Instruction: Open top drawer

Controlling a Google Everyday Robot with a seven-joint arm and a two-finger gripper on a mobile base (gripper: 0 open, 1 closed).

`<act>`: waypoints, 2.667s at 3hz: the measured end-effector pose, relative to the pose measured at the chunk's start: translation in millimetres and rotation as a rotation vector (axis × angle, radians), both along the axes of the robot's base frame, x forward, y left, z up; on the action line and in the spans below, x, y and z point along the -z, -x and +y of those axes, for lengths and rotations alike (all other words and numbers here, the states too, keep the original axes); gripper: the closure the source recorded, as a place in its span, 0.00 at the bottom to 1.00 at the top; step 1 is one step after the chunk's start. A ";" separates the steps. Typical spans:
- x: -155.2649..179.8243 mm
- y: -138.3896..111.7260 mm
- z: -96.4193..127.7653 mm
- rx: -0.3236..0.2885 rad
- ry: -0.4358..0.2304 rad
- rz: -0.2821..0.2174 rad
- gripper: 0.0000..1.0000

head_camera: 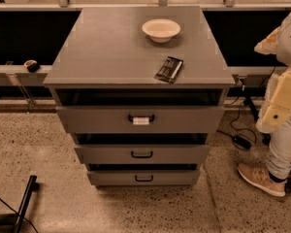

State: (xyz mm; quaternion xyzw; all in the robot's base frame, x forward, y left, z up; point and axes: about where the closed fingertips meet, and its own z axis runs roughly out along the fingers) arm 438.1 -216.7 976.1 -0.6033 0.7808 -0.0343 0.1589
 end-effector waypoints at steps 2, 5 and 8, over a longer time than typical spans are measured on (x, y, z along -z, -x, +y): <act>25.0 -6.5 10.8 -0.021 -0.046 -0.012 0.00; 132.3 -4.7 56.0 -0.167 -0.204 0.037 0.00; 237.1 -105.2 109.8 -0.317 -0.155 -0.131 0.00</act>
Offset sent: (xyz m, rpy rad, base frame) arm 0.0363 0.0603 -0.1455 0.2660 -0.0526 0.1220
